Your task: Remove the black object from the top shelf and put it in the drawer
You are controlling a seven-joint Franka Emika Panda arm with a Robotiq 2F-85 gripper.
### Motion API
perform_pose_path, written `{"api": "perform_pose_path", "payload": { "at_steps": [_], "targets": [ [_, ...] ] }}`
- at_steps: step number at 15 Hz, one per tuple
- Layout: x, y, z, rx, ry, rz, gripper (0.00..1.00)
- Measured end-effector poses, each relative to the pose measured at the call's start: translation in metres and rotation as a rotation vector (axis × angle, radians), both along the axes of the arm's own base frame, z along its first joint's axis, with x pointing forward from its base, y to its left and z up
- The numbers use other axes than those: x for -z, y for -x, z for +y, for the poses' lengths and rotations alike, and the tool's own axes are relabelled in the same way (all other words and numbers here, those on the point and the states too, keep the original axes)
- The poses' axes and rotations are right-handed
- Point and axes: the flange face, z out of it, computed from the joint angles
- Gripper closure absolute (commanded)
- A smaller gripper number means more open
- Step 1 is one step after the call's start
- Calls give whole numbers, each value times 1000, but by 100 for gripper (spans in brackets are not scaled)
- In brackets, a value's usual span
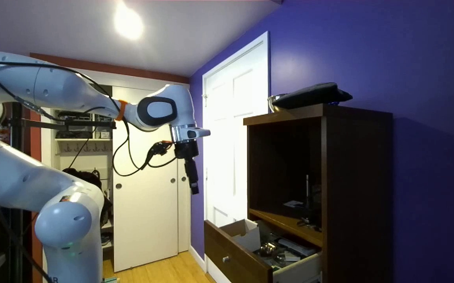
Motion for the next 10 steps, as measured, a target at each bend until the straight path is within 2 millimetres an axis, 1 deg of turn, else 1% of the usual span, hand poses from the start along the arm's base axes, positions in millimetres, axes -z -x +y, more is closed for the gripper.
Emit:
{"api": "perform_pose_path", "payload": {
  "at_steps": [2, 3, 4, 6, 7, 10],
  "targets": [
    [-17, -15, -25, -49, -37, -101, 0],
    [-21, -23, -34, -76, -46, -136, 0],
    [-22, -30, -42, -100, -52, -157, 0],
    [-16, -42, -58, -128, -64, -164, 0],
    [-12, -45, -61, -126, -69, -155, 0],
    [-12, -45, -59, -131, -64, -153, 0]
  ]
}}
